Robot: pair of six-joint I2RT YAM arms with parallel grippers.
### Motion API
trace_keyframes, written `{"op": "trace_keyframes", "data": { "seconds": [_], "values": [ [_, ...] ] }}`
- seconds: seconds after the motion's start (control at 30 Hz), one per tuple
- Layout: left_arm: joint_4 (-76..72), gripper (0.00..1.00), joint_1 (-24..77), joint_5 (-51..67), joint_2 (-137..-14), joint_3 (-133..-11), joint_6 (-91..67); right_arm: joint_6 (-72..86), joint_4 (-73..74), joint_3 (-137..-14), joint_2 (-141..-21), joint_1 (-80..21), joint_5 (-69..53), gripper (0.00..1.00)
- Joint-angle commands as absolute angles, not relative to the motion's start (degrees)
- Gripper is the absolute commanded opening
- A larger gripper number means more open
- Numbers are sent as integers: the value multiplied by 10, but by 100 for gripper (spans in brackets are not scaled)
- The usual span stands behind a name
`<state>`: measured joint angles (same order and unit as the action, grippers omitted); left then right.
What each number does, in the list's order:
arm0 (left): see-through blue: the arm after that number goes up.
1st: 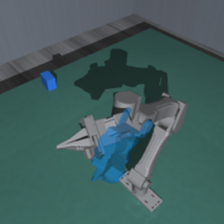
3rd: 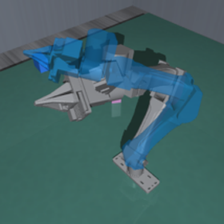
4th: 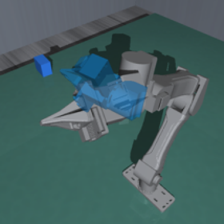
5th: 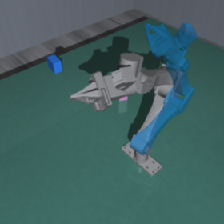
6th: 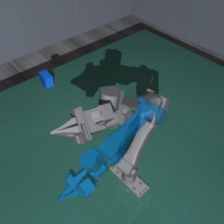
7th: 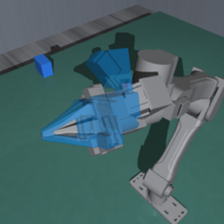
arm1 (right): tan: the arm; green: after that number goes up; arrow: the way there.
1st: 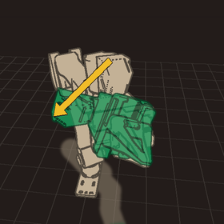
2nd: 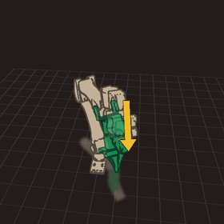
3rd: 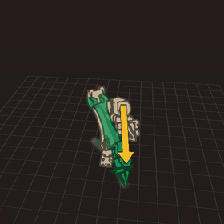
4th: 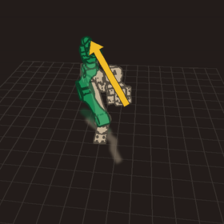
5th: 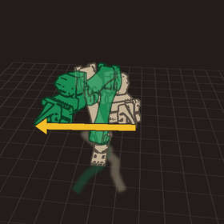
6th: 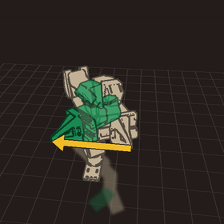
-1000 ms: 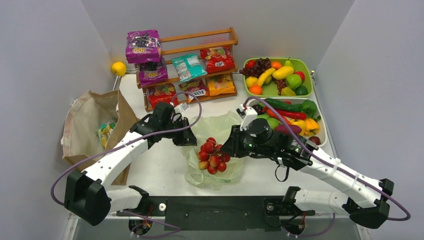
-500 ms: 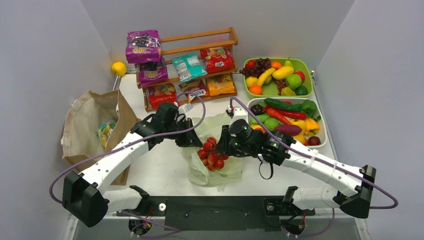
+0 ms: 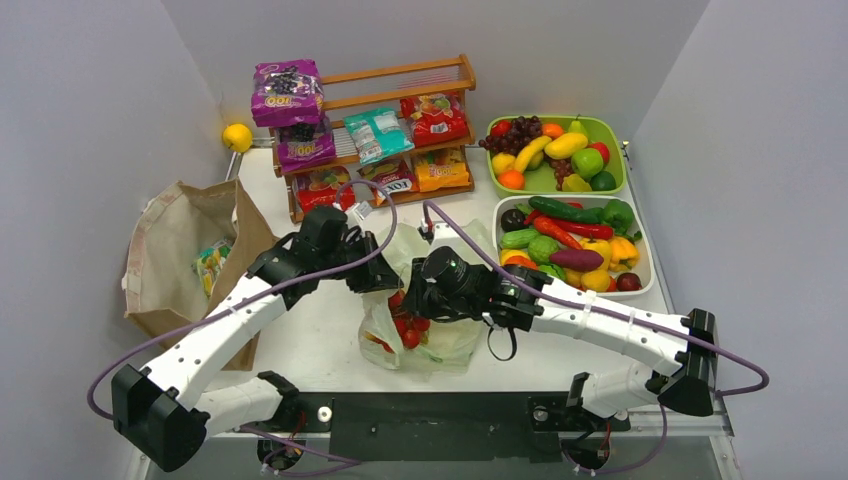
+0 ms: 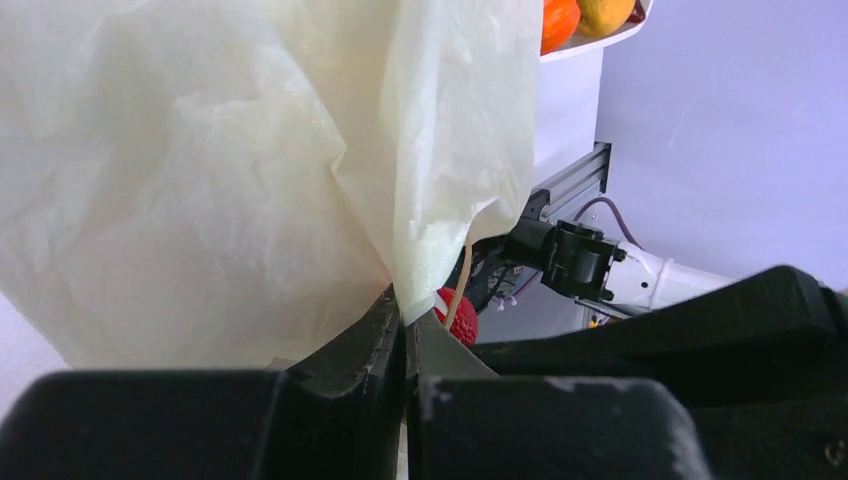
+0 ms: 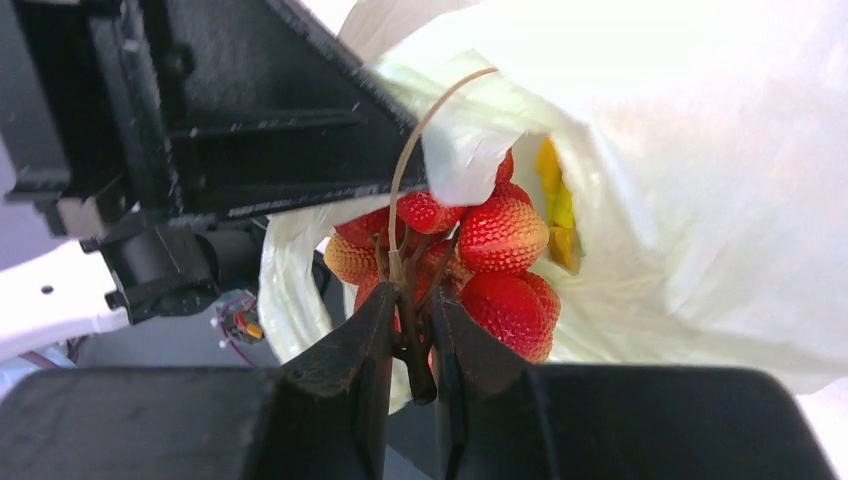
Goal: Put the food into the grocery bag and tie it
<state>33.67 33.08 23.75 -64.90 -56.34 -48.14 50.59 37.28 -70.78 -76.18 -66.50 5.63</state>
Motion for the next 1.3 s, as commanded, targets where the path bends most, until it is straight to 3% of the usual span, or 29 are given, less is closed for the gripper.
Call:
{"op": "trace_keyframes", "data": {
  "seconds": [0.0, 0.5, 0.77, 1.0, 1.27],
  "values": [
    [333, 0, 335, 221, -606, -579, -514, 519, 294, -731, -760, -657, 123, 0],
    [307, 0, 334, 189, -539, -507, -601, 471, 241, -741, -784, -591, 162, 0],
    [265, 0, 328, 129, -485, -465, -674, 397, 66, -712, -819, -590, 65, 0],
    [269, 0, 319, 58, -413, -440, -703, 347, 46, -725, -866, -587, 19, 0],
    [275, 0, 311, 73, -421, -428, -688, 361, 34, -712, -879, -582, -41, 0]
  ]
}}
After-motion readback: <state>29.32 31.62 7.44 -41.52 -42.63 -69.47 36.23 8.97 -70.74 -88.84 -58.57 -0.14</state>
